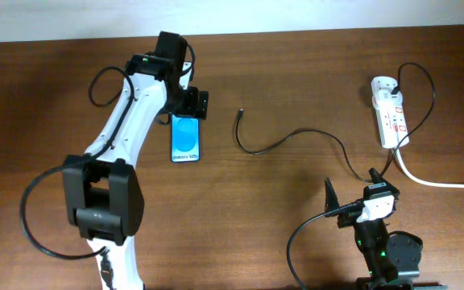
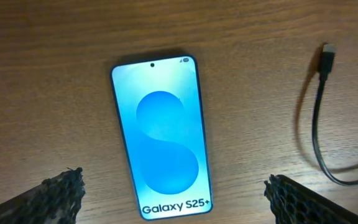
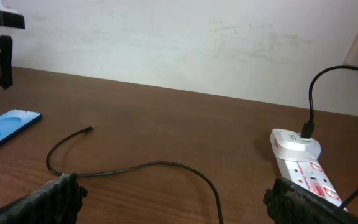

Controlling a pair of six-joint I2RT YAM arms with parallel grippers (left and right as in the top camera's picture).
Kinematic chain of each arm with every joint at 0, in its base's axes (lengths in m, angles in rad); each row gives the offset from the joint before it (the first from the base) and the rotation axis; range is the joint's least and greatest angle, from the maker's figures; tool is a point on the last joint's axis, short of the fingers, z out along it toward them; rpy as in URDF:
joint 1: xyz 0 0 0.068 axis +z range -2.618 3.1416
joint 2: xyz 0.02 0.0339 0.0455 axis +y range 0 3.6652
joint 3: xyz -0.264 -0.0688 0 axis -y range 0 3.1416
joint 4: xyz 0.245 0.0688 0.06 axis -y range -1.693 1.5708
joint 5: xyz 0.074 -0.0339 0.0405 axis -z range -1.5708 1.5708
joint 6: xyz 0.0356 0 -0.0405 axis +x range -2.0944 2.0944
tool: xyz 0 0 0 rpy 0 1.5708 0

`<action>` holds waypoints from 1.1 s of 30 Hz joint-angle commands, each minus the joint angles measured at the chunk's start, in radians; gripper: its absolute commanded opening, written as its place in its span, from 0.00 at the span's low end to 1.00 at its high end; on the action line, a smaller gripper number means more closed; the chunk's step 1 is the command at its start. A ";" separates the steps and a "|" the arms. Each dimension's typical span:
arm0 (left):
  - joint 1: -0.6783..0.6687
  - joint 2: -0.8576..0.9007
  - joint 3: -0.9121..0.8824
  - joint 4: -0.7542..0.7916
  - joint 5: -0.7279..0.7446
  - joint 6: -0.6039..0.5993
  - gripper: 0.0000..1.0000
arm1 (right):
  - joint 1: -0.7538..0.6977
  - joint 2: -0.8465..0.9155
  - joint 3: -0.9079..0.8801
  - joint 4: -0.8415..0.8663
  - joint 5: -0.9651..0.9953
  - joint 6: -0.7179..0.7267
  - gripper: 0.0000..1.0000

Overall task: Plug charger to phone and switch on socket
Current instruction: 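Lower the left gripper and grasp the phone's top edge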

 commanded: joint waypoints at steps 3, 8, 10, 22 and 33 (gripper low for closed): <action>-0.004 0.042 0.014 0.008 -0.013 -0.009 1.00 | 0.007 -0.003 -0.005 -0.005 0.005 0.006 0.98; -0.004 0.053 0.014 0.007 -0.042 -0.008 0.99 | 0.007 -0.003 -0.005 -0.005 0.005 0.006 0.98; -0.004 0.068 0.014 0.007 -0.042 -0.008 0.99 | 0.007 -0.003 -0.005 -0.005 0.005 0.006 0.98; 0.002 0.161 0.014 0.016 -0.042 -0.008 0.99 | 0.007 -0.003 -0.005 -0.005 0.005 0.006 0.98; 0.002 0.187 0.001 -0.003 -0.034 -0.018 0.99 | 0.007 -0.003 -0.005 -0.005 0.005 0.006 0.98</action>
